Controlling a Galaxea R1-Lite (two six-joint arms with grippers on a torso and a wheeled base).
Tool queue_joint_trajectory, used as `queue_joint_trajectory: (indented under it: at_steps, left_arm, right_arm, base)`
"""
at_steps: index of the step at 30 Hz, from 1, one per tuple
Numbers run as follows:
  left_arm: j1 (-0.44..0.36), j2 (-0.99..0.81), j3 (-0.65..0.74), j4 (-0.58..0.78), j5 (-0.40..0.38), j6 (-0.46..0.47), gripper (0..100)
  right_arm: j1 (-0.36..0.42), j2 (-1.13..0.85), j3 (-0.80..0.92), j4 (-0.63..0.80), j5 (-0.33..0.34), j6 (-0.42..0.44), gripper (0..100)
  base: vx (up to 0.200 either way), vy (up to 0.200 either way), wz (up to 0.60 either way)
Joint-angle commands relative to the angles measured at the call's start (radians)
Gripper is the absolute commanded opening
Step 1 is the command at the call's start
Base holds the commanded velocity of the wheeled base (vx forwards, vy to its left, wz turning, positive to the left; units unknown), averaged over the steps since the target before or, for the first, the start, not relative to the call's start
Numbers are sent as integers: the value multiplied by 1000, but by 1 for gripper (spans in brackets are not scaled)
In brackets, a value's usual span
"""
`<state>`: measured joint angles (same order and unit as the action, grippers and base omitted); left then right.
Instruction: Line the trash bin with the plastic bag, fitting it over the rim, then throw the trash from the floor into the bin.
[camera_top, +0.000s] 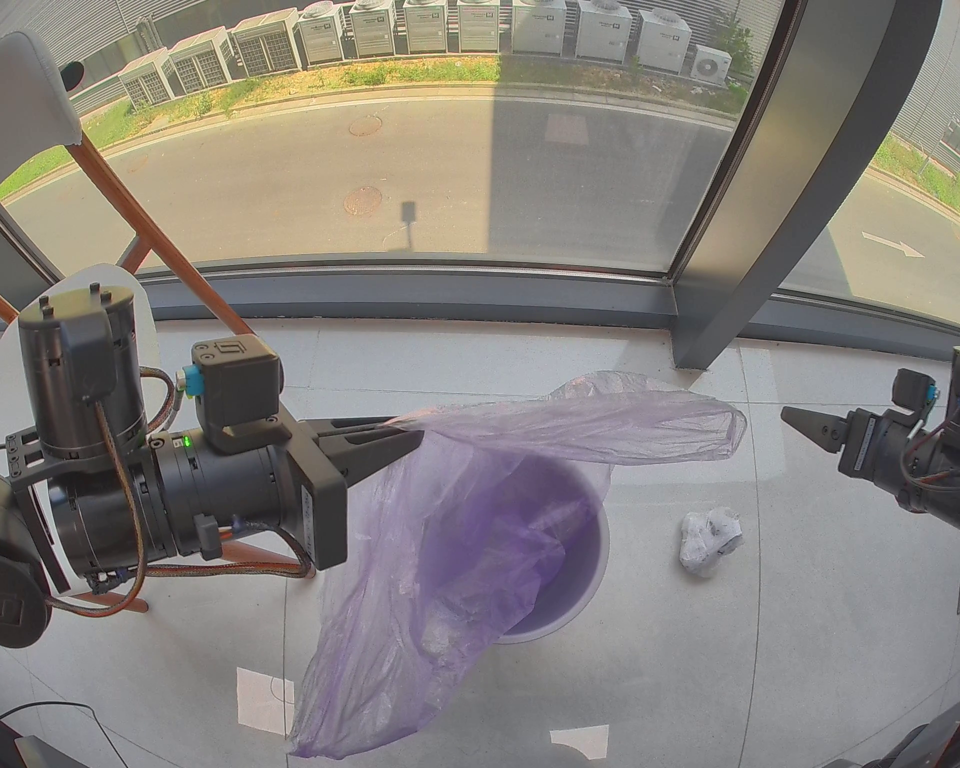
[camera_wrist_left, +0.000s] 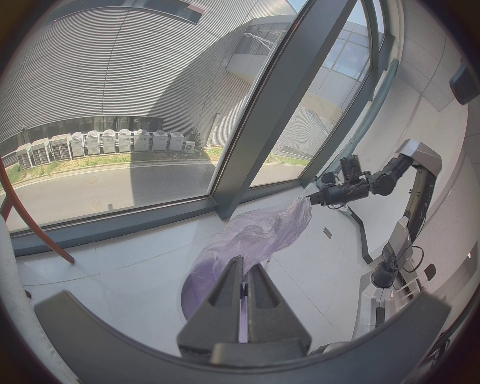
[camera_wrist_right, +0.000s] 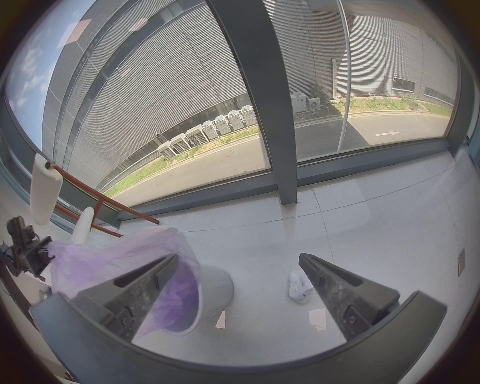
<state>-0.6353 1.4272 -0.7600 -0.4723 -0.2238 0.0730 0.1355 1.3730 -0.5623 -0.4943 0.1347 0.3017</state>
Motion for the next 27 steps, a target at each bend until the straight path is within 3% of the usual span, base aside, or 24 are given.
queue_joint_trajectory:
  at_steps: [1, 12, 18, 23, 27]
  left_arm:
    - [29, -16, 27, -3, 1, 5, 0]
    - [42, -14, 36, -38, 3, 4, 0]
    - [43, -18, 47, -38, 3, 4, 0]
    - [43, -21, 61, -38, 1, 4, 0]
    - [43, -22, 65, -40, 1, 4, 0]
  right_arm:
    - [-1, 201, 2, -86, 0, -23, 0]
    - [9, 403, -4, -211, 5, -15, 0]
    - [9, 568, -5, -409, 16, -13, 0]
    - [42, 739, -30, -695, 52, 5, 0]
    - [78, 822, -90, -765, 88, 31, 0]
  base:
    - [0, 0, 0]
    - [0, 0, 0]
    - [0, 0, 0]
    - [0, 0, 0]
    - [0, 0, 0]
